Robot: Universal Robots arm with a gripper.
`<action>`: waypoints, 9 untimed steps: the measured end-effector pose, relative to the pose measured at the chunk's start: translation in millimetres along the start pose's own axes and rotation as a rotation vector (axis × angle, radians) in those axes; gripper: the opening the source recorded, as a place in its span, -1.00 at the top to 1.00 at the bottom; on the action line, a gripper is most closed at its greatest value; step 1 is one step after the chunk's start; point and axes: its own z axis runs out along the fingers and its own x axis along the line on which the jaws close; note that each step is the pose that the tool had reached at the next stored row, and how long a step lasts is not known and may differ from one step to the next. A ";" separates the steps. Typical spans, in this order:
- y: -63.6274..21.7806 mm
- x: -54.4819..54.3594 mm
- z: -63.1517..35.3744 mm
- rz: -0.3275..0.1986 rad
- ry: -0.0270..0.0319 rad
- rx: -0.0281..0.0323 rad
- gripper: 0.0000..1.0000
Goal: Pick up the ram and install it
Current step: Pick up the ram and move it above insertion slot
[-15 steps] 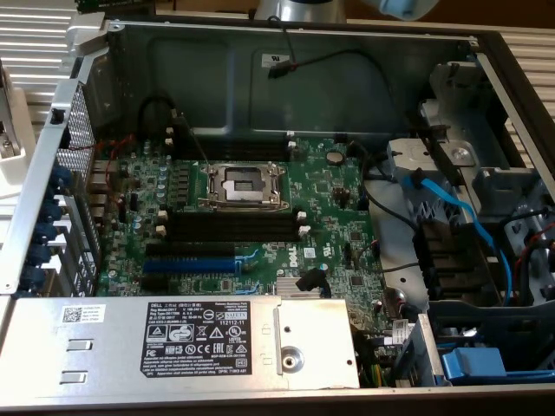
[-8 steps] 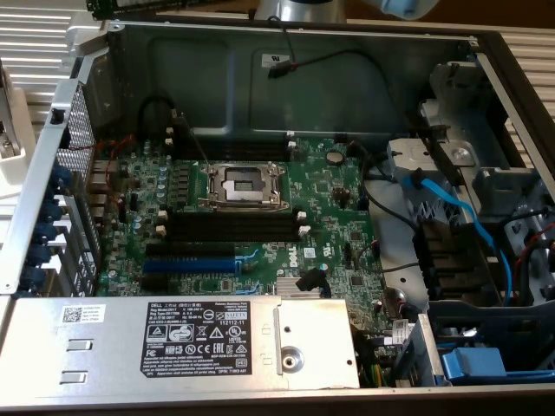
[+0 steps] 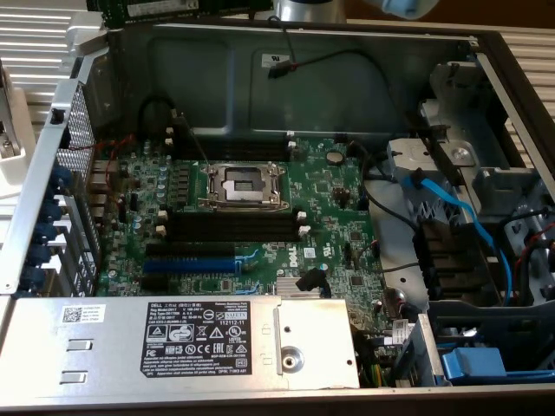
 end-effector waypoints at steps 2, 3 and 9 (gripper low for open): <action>-1.8 0.2 3.3 0.011 0.0005 0.0001 0.76; -2.0 0.3 4.9 0.019 0.0011 0.0001 0.76; -8.0 1.0 14.0 0.050 0.0032 -0.0001 0.76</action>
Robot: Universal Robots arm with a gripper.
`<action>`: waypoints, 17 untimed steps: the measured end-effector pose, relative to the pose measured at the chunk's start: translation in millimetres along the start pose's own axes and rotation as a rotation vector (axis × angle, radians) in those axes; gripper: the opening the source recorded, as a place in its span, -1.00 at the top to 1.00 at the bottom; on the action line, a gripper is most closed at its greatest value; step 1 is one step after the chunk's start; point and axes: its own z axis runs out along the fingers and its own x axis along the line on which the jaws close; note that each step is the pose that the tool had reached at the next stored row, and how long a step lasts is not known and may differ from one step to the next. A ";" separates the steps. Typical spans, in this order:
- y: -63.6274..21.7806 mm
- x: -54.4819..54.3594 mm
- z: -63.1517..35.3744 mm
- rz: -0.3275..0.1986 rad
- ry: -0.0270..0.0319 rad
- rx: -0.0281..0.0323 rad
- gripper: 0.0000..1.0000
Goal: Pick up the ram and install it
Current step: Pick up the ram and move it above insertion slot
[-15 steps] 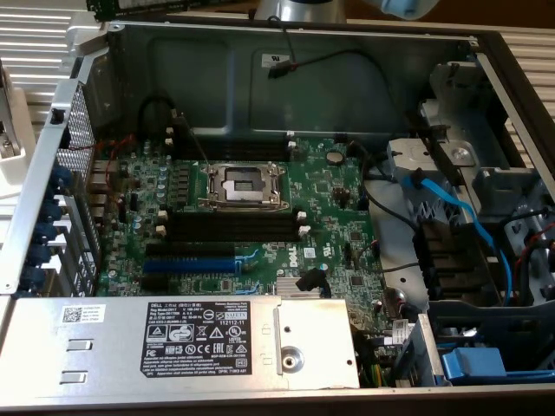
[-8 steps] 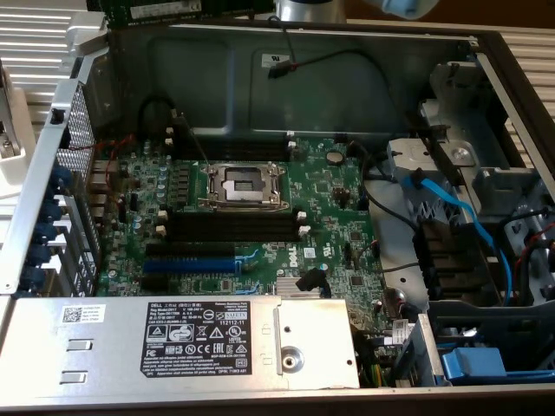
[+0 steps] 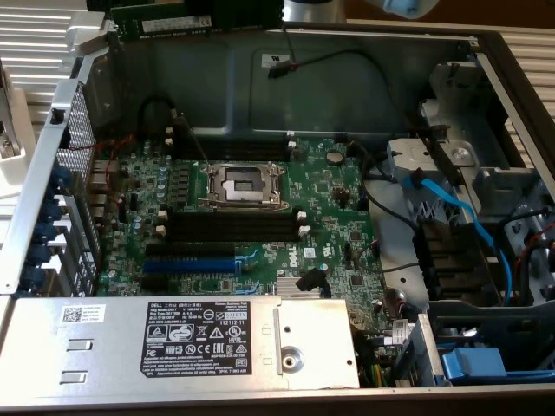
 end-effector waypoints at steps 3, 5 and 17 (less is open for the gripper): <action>-6.1 0.4 3.4 0.003 0.0002 0.0000 0.76; -8.6 0.6 5.3 0.008 0.0006 -0.0001 0.76; -12.5 3.2 18.9 0.059 0.0038 0.0003 0.76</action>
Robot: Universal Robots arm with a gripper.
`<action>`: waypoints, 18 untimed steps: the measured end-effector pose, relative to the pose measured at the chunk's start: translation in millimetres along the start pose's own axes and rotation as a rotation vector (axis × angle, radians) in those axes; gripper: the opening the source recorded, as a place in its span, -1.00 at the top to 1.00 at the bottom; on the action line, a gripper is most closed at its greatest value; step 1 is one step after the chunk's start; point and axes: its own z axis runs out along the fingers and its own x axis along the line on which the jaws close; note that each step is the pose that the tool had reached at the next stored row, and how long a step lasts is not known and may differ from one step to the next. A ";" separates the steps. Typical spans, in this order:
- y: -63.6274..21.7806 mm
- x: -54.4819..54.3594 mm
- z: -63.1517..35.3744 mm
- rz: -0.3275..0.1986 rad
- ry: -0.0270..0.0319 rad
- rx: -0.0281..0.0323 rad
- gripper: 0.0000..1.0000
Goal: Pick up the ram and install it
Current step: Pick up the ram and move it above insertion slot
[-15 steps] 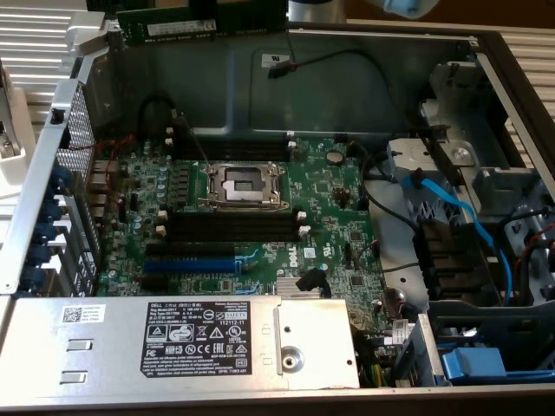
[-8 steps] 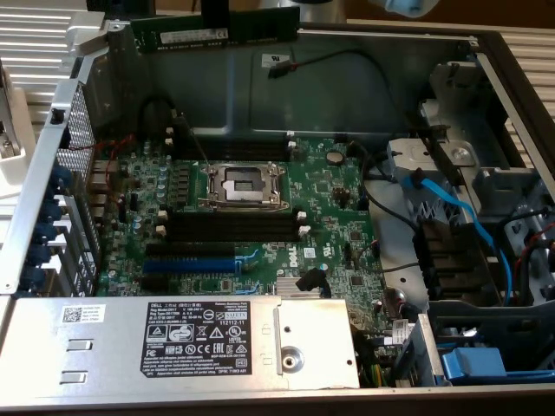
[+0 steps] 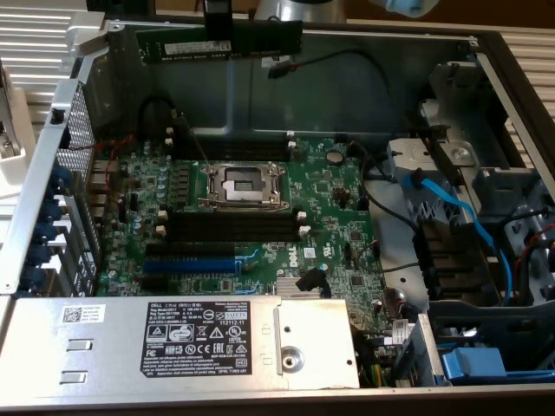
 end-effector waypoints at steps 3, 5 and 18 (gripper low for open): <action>0.2 0.4 2.8 0.019 0.0015 0.0005 0.76; 0.2 1.1 3.5 0.029 0.0023 0.0004 0.76; 0.0 1.1 7.6 0.033 0.0208 0.0011 0.76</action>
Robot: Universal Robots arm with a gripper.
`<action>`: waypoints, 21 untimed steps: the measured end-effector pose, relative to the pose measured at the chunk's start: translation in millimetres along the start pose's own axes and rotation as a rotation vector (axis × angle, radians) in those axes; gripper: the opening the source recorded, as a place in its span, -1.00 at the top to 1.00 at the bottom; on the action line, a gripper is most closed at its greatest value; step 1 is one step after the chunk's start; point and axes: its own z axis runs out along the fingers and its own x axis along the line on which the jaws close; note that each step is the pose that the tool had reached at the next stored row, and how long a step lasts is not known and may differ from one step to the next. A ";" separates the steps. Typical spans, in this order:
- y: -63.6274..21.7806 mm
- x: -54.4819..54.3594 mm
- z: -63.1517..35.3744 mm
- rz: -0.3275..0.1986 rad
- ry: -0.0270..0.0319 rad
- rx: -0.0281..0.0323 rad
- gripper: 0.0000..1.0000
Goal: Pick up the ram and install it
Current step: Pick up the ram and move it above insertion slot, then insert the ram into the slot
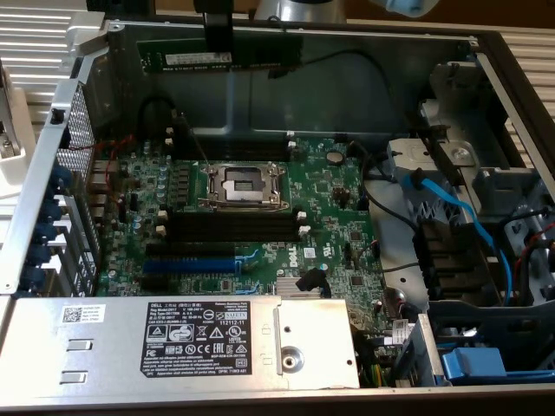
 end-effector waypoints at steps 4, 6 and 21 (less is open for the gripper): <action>-3.3 -0.1 2.7 0.005 0.0100 -0.0003 0.76; -4.1 -0.3 4.8 0.008 0.0108 -0.0006 0.76; -3.9 -0.4 9.6 0.015 0.0126 -0.0010 0.76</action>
